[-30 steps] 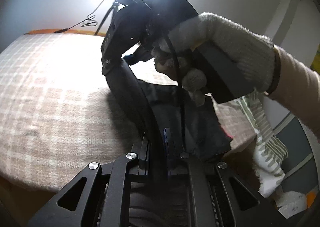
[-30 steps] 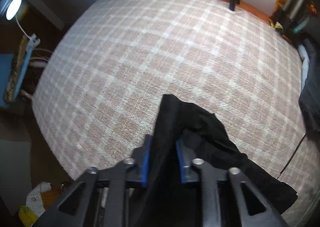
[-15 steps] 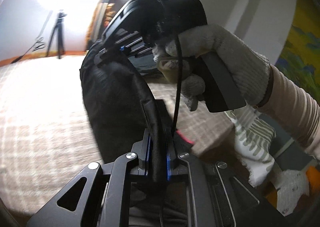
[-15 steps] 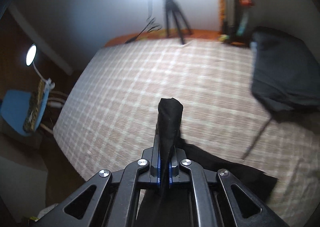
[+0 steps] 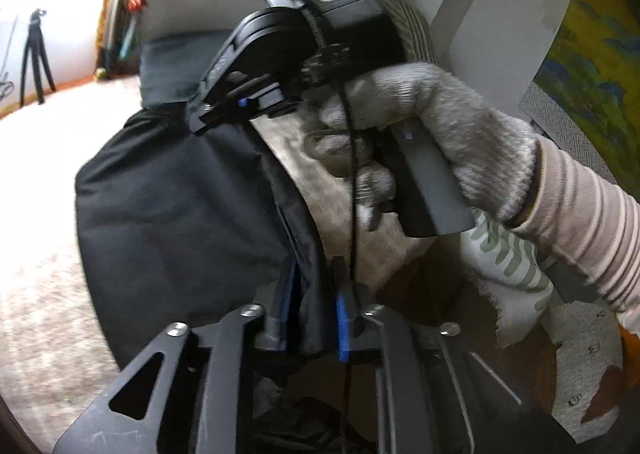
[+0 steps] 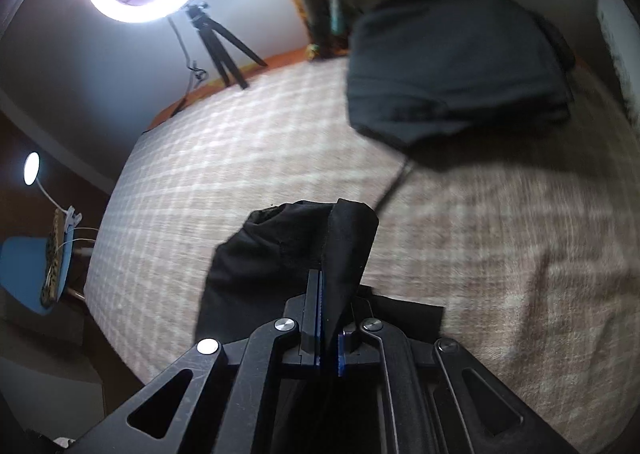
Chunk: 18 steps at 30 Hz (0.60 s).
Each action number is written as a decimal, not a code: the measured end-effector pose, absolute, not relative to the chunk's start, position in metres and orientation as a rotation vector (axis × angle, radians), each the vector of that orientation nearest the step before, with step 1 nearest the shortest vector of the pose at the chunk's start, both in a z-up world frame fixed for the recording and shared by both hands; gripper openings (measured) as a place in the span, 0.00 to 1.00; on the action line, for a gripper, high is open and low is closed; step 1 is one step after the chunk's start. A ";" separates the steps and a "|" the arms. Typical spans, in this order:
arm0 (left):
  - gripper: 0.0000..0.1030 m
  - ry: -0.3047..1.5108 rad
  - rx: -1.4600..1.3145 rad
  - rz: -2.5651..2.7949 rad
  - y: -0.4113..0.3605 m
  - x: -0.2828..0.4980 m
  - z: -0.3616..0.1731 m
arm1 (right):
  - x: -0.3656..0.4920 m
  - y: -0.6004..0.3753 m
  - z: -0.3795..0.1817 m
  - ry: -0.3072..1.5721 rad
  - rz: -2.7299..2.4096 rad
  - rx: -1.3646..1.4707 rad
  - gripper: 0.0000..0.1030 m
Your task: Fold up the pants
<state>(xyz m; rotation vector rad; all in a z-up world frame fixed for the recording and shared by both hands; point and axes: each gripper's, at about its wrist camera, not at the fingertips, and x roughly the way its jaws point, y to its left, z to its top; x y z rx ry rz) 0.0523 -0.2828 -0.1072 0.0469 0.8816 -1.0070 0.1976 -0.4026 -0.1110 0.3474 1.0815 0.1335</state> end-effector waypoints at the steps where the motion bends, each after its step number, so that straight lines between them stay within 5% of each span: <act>1: 0.22 0.893 0.050 -1.024 -0.288 0.049 -0.109 | 0.197 -0.405 -0.115 1.084 0.135 0.352 0.02; 18: 0.25 0.884 0.096 -0.814 -0.180 0.092 -0.103 | 0.182 -0.431 -0.149 1.053 0.142 0.354 0.06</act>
